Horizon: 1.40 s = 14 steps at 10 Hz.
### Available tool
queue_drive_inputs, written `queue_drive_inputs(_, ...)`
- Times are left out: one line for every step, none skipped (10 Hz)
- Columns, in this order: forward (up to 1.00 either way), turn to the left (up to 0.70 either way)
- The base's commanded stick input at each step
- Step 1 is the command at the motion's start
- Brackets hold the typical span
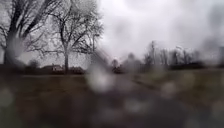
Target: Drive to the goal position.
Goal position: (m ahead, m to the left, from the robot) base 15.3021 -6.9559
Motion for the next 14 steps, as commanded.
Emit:
queue_drive_inputs(1.0,0.0)
queue_drive_inputs(1.0,0.0)
queue_drive_inputs(1.0,0.0)
queue_drive_inputs(1.0,0.0)
queue_drive_inputs(1.0,0.0)
queue_drive_inputs(1.0,0.0)
queue_drive_inputs(1.0,0.0)
queue_drive_inputs(1.0,0.0)
queue_drive_inputs(1.0,0.0)
queue_drive_inputs(0.8,0.0)
queue_drive_inputs(0.6,0.0)
queue_drive_inputs(0.4,0.0)
queue_drive_inputs(0.2,0.0)
queue_drive_inputs(0.0,0.0)
